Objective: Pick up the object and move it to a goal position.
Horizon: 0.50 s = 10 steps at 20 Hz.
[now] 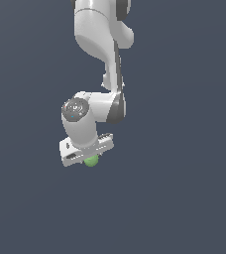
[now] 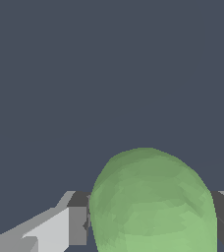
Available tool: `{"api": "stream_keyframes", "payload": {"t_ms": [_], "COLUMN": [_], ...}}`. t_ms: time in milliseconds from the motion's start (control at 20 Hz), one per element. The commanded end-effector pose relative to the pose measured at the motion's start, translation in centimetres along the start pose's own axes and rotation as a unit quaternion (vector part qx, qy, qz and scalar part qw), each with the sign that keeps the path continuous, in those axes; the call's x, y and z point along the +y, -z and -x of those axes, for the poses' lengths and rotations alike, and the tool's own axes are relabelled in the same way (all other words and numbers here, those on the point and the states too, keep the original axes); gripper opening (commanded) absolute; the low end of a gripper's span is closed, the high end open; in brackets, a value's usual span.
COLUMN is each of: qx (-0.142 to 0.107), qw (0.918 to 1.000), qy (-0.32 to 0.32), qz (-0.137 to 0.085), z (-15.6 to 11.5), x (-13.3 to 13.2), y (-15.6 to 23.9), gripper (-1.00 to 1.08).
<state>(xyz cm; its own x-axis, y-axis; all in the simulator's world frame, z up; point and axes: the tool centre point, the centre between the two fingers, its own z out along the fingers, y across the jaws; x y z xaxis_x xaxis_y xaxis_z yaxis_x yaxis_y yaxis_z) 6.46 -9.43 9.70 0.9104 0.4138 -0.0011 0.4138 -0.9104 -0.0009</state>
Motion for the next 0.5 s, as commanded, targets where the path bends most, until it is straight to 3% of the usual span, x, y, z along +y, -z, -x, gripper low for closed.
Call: {"api": "stream_keyframes", "payload": {"t_ms": [0, 450], "qx": [0.001, 0.001], "qw": [1.0000, 1.0000], "qy": [0.000, 0.000], "qz": [0.000, 0.000], "z": [0.9, 4.0], "x": [1.3, 6.0], "y": [2.4, 11.3], "gripper": [-1.00, -1.00]}}
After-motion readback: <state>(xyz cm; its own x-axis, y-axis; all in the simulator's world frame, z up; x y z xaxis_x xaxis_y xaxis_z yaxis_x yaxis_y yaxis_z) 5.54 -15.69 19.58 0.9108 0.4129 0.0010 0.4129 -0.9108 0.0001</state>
